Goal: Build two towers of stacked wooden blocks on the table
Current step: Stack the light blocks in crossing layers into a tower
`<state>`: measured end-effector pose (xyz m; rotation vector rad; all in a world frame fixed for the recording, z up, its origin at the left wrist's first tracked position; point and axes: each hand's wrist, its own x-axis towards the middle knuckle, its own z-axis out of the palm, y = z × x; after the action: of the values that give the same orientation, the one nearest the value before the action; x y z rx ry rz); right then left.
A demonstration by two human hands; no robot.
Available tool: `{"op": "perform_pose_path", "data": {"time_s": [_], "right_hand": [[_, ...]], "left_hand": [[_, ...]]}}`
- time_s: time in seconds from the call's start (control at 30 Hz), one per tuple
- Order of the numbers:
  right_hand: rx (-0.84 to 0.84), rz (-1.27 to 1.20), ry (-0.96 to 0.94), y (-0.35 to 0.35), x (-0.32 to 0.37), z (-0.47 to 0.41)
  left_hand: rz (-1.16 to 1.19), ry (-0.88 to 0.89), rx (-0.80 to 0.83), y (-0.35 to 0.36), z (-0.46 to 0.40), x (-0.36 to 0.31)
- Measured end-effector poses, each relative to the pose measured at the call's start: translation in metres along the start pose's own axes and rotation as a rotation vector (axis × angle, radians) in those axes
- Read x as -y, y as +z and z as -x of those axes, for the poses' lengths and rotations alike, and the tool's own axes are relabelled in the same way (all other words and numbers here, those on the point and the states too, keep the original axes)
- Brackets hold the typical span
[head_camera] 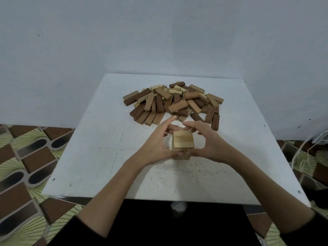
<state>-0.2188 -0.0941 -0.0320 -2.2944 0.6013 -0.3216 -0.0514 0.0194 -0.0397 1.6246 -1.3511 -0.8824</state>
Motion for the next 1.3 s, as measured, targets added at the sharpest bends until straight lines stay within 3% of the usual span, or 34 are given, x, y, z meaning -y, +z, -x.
{"op": "perform_pose_path", "data": {"time_s": [0.77,1.0,1.3], "right_hand": [[-0.031,0.028,-0.004,0.006,0.001,0.0],[-0.026,-0.071,0.027,0.01,0.005,0.004],[-0.312,-0.375,0.104,0.065,0.004,0.022]], "left_hand": [[0.025,0.043,-0.051,0.005,0.0,0.007],[0.073,0.02,-0.029,0.01,0.004,0.008],[0.339,0.095,-0.08,0.043,0.014,0.007]]}}
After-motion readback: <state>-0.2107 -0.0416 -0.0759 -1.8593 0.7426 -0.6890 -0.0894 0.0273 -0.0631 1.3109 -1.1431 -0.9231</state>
